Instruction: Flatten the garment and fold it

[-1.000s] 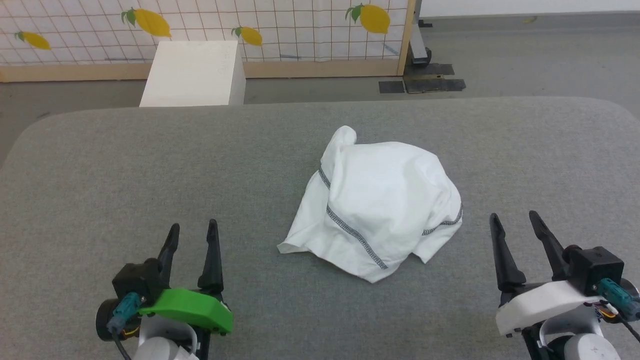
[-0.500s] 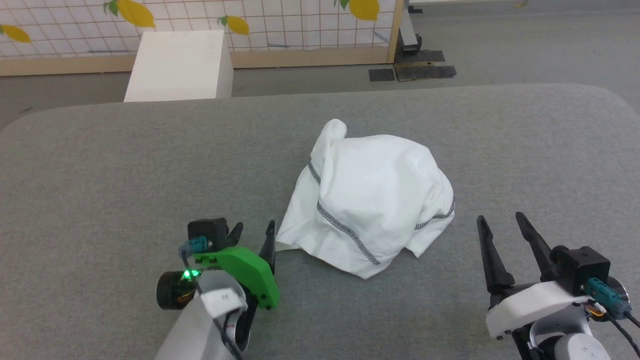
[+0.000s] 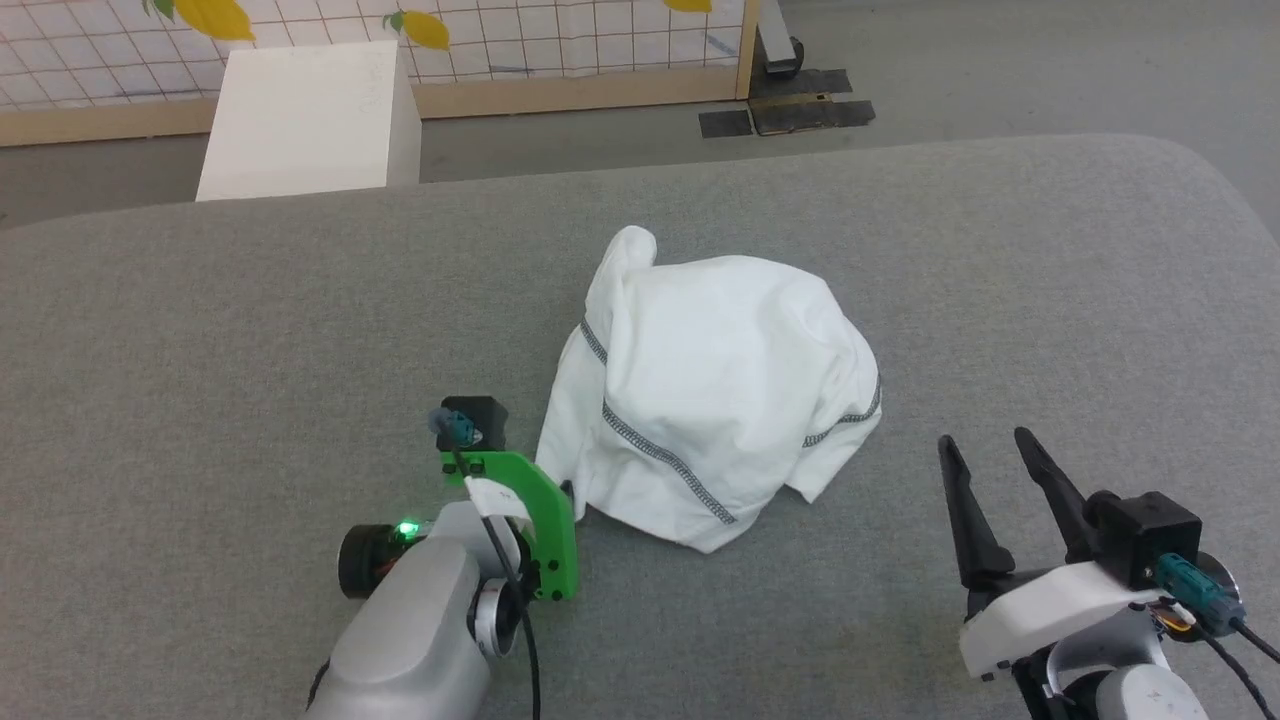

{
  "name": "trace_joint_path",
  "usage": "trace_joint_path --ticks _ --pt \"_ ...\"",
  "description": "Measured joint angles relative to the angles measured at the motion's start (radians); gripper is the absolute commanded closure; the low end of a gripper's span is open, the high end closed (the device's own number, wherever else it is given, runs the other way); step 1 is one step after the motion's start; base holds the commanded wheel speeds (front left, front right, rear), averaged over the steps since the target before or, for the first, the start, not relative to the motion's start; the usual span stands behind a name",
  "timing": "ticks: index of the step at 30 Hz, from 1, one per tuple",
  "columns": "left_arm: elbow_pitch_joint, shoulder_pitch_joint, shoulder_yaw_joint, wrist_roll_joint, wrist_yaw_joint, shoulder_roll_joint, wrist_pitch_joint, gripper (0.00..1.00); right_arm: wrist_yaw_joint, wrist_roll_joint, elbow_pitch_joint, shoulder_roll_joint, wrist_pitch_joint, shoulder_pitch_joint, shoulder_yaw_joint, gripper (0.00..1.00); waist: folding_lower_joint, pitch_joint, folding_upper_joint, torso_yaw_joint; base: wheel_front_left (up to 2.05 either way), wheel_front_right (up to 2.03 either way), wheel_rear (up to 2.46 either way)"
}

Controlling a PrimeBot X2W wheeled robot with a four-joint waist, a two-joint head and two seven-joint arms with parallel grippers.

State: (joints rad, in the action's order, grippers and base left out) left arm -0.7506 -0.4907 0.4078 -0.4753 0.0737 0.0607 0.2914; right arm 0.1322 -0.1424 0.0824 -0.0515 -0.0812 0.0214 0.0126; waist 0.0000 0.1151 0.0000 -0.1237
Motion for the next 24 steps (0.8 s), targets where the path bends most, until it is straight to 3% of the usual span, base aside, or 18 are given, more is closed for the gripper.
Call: trace_joint_path --ticks 1,4,10,13,24 --pt "-0.001 -0.002 0.006 -0.001 -0.004 0.001 0.004 1.00 0.000 0.000 0.001 0.000 -0.001 0.000 0.000 0.00 0.0000 -0.001 0.0000 0.001 0.00 0.00 0.00" --pt "0.011 0.000 0.013 -0.008 -0.010 -0.004 -0.036 1.00 0.000 0.000 0.003 0.000 -0.003 0.000 0.000 0.00 0.0000 -0.004 0.0000 0.007 0.00 0.00 0.00" --pt "0.082 0.060 -0.075 0.001 0.095 0.022 -0.369 1.00 0.000 0.000 0.000 0.000 -0.002 -0.001 -0.008 0.00 0.0000 -0.018 0.0000 0.031 0.00 0.00 0.00" --pt "0.121 0.107 -0.126 -0.001 0.133 0.053 -0.467 1.00 0.000 0.002 -0.002 0.000 0.002 -0.002 -0.014 0.00 0.0000 -0.024 0.0000 0.050 0.00 0.00 0.00" --pt "0.296 0.328 -0.287 -0.043 0.244 0.165 -0.531 1.00 0.000 0.011 -0.002 0.000 0.056 -0.001 -0.029 0.00 0.0000 -0.033 0.0000 0.138 0.00 0.00 0.00"
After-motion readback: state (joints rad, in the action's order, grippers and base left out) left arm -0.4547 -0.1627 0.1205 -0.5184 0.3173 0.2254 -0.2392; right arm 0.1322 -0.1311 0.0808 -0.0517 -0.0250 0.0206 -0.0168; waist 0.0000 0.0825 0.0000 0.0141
